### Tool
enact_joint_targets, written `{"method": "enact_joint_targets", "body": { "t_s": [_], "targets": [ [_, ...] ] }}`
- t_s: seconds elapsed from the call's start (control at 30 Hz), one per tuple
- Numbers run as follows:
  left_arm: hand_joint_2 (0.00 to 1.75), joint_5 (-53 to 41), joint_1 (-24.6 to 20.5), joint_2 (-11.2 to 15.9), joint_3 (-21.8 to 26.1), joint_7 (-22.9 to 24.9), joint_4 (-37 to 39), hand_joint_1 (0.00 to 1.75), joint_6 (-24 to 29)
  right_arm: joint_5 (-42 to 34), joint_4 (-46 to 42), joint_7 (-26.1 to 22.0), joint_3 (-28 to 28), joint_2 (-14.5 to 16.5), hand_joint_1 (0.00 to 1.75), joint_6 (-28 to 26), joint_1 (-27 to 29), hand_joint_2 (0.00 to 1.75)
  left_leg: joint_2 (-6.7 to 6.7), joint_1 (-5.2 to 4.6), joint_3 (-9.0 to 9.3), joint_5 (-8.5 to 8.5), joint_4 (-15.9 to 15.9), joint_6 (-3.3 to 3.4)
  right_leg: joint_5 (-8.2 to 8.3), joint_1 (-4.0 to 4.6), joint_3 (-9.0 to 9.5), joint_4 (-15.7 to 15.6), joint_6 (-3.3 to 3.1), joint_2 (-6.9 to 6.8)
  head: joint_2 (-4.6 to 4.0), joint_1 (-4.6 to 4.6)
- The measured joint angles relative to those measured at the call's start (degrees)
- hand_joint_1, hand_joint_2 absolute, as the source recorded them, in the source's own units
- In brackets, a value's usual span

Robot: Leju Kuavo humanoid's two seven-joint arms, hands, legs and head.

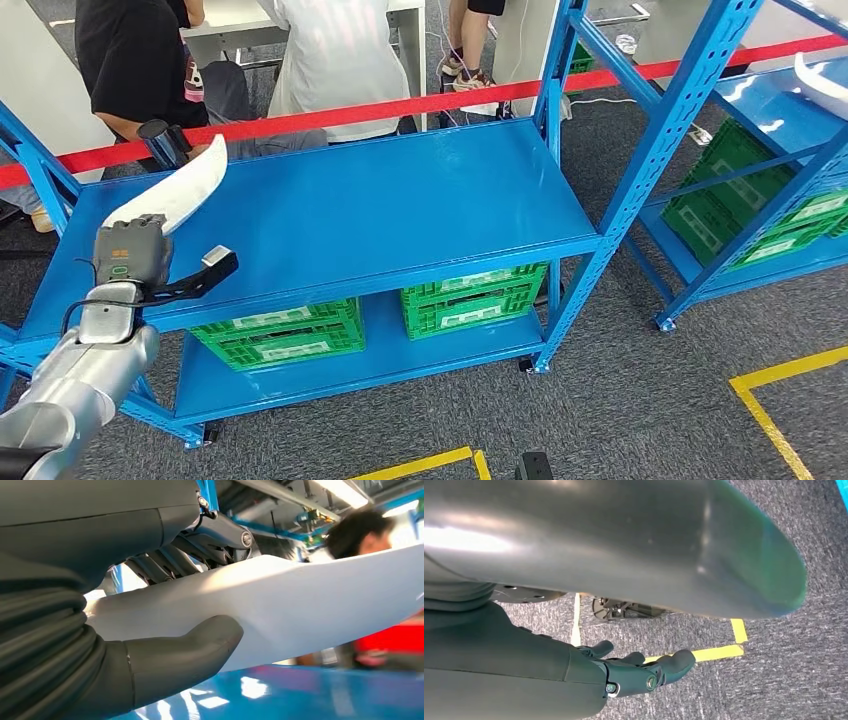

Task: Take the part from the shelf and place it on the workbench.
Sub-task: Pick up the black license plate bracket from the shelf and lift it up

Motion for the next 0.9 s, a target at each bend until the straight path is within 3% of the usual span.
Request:
{"method": "enact_joint_targets", "body": {
  "t_s": [0.1, 0.2, 0.3, 0.43, 0.53, 0.7, 0.9],
  "targets": [
    [1.75, 12.81, 0.46, -2.28, 5.24, -13.57, -1.48, 1.75, -3.25, -0.23, -0.01, 0.0, -0.13, 0.0, 0.0, 0.2, 0.27, 0.0, 0.0, -0.02, 0.0, -0.01, 0.0, 0.02, 0.0, -0.05, 0.0, -0.01, 0.01, 0.0, 0.0, 0.0],
    [1.75, 27.44, 2.21, -5.31, 11.85, -27.5, -4.37, 1.75, -12.94, -0.72, 0.0, 0.1, -0.65, -0.04, 0.0, 0.27, 0.74, 0.0, 0.0, -0.05, 0.0, -0.04, 0.0, 0.06, -0.01, -0.1, 0.01, -0.02, 0.02, 0.0, 0.0, 0.01],
    [1.75, 39.88, 5.6, -8.04, 16.51, -34.24, -9.6, 1.75, -25.1, -0.86, -0.01, 0.84, -1.25, -0.17, 0.0, 0.28, 1.06, 0.0, 0.06, -0.05, 0.01, -0.09, 0.0, 0.12, -0.02, -0.14, 0.01, -0.01, 0.03, 0.09, 0.0, 0.01],
    [1.75, 55.49, 13.99, -9.36, 17.46, -35.31, -22.25, 1.75, -42.51, -0.08, -0.01, 2.64, -1.41, -0.55, 0.0, 0.67, 1.41, 0.0, 0.29, -0.07, 0.07, -0.21, 0.0, 0.16, -0.05, -0.15, -0.02, -0.02, 0.07, 0.35, 0.0, 0.01],
    [1.75, 64.61, 21.61, -9.59, 16.86, -34.98, -33.84, 1.75, -50.67, 0.31, -0.02, 3.58, -1.52, -0.87, 0.0, 0.93, 1.87, 0.0, 0.33, -0.07, 0.07, -0.29, 0.0, 0.17, -0.16, -0.15, -0.03, -0.02, 0.15, 0.37, 0.0, 0.01],
    [1.75, 72.21, 32.33, -9.63, 15.05, -35.1, -50.04, 1.75, -56.17, 1.77, 0.01, 4.54, -1.58, -1.45, 0.0, 1.84, 2.26, 0.0, 0.32, -0.06, 0.07, -0.41, -0.01, 0.2, -0.27, -0.15, -0.01, -0.02, 0.21, 0.36, 0.0, 0.0],
    [1.75, 75.06, 41.46, -9.61, 12.9, -35.47, -64.29, 1.75, -59.38, 3.2, -0.02, 5.12, -1.57, -2.15, 0.0, 2.46, 2.33, 0.0, 0.25, -0.12, 0.09, -0.55, 0.03, 0.33, -0.35, -0.21, 0.11, -0.05, 0.32, 0.25, 0.0, -0.01]
  ]
}}
